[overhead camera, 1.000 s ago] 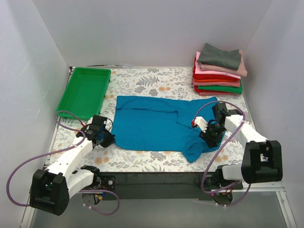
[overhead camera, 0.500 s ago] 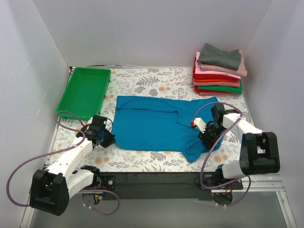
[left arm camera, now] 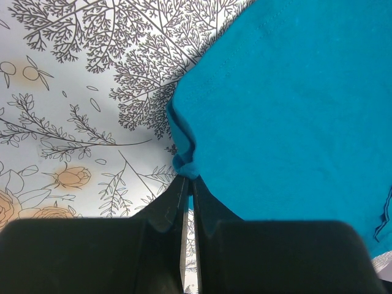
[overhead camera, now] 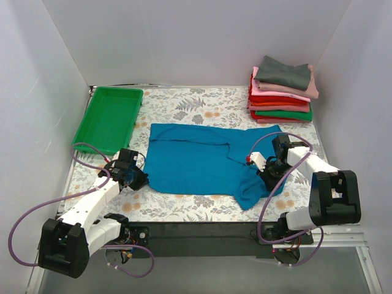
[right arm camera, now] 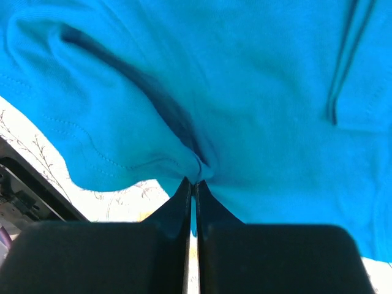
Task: Fold and stack the t-shirts
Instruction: Fold the tshirt
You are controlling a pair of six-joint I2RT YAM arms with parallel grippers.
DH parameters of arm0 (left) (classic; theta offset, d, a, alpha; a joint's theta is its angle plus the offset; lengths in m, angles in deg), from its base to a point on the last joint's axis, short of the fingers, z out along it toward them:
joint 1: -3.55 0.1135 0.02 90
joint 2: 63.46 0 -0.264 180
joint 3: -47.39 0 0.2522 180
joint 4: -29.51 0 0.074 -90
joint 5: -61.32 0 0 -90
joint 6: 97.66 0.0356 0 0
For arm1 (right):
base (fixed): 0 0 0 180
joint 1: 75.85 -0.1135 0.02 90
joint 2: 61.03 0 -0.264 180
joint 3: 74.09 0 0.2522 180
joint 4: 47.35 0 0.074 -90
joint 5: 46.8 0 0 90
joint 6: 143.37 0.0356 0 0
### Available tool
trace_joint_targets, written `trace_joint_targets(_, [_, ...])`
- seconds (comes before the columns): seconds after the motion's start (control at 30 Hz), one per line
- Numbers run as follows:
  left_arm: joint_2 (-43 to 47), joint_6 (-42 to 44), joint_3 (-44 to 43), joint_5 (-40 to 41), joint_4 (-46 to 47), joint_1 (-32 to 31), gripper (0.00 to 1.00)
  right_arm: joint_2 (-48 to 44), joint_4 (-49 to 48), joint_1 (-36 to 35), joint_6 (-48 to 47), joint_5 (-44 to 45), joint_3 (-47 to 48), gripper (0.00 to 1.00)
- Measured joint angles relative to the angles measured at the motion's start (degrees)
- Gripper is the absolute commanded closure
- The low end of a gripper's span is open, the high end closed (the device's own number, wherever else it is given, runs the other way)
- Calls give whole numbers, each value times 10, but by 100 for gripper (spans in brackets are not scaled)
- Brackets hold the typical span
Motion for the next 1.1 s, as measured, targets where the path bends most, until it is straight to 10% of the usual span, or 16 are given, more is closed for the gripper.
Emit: trace_joint_targets(1.1, [55, 1, -3, -7, -43, 0, 100, -271, 183, 3, -28, 50, -23, 99])
